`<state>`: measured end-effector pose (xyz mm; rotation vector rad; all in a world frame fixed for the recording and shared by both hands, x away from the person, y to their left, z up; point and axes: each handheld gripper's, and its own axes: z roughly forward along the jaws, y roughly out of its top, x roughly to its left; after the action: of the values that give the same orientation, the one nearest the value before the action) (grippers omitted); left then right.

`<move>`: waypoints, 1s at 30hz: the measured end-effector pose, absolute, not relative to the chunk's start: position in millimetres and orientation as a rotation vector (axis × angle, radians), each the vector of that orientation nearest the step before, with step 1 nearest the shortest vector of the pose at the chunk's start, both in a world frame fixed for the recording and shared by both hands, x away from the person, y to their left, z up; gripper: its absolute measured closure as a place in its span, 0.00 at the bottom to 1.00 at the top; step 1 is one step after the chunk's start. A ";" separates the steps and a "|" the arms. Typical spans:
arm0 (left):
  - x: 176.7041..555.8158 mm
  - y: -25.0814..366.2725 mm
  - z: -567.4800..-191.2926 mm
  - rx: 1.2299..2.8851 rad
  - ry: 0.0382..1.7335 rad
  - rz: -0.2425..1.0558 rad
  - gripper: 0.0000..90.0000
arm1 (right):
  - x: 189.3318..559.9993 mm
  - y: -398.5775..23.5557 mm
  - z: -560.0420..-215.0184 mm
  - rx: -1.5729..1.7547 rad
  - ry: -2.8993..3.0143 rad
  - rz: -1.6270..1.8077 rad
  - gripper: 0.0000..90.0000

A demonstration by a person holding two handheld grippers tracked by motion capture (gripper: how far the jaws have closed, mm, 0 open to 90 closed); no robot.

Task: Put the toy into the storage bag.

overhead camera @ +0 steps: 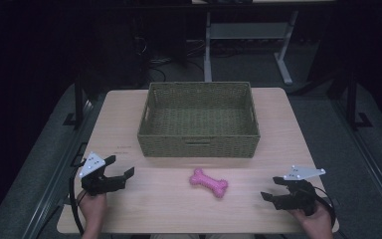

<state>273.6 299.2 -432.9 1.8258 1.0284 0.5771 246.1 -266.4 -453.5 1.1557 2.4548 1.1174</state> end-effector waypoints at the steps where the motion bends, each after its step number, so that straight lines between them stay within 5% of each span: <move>1: 274.1 299.3 -433.2 1.830 1.030 0.576 0.15 | 246.7 -265.7 -453.7 1.158 2.458 1.116 0.28; 30: 273.0 297.7 -432.2 1.811 1.016 0.571 0.15 | 261.0 -222.4 -422.2 1.060 2.645 1.030 0.24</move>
<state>273.0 297.7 -432.2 1.8108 1.0158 0.5713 261.0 -222.4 -422.2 1.0601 2.6447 1.0297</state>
